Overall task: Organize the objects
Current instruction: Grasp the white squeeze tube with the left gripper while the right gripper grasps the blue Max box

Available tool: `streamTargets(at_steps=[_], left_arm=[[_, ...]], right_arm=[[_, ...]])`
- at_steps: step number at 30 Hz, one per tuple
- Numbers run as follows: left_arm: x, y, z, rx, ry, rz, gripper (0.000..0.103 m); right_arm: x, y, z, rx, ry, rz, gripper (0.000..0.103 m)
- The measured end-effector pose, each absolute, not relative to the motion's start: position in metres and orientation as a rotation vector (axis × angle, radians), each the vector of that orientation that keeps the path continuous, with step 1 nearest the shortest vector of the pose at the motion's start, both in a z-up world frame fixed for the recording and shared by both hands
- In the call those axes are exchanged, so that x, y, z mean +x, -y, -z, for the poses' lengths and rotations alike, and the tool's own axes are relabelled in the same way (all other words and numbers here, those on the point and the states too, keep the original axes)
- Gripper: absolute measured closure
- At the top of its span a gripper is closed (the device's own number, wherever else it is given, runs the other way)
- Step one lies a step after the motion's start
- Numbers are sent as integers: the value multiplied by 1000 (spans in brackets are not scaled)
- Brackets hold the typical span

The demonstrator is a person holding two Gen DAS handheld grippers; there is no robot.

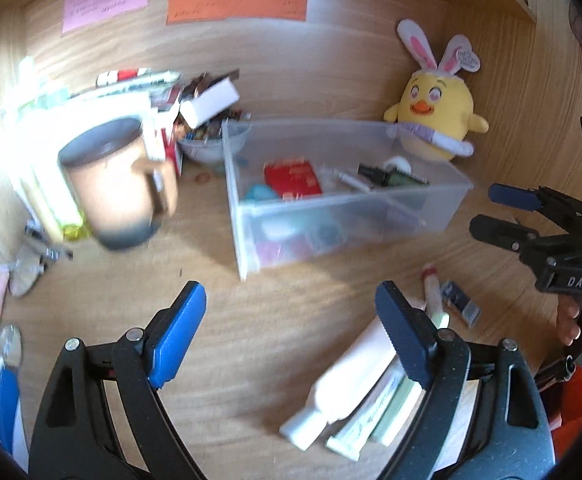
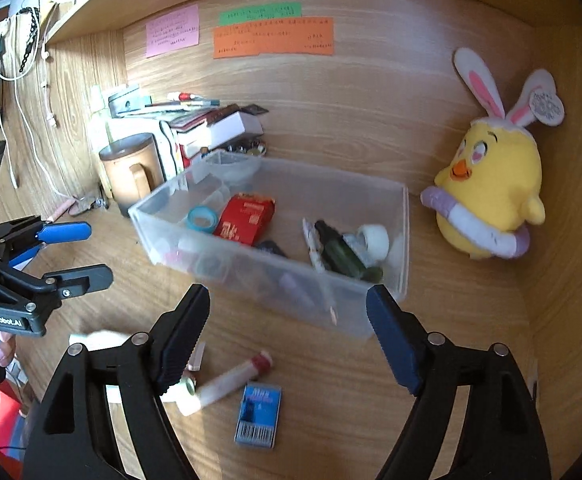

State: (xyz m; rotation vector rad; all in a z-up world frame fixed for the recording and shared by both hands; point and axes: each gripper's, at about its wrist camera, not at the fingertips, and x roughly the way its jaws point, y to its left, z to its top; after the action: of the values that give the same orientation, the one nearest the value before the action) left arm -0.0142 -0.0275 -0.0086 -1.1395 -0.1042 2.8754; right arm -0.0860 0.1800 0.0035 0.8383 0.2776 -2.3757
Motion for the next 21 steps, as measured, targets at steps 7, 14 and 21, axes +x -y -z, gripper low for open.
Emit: streamTargets(at_steps=[7, 14, 21], left_arm=[[11, 36, 37, -1261, 130, -2845, 16], [27, 35, 54, -1287, 153, -2812, 18], [29, 28, 60, -1275, 159, -2774, 41]], right_arm=[[-76, -192, 25, 957, -264, 2375, 25], [-73, -191, 54, 1078, -287, 2336, 25], [-70, -185, 63, 1105, -292, 2311, 25]])
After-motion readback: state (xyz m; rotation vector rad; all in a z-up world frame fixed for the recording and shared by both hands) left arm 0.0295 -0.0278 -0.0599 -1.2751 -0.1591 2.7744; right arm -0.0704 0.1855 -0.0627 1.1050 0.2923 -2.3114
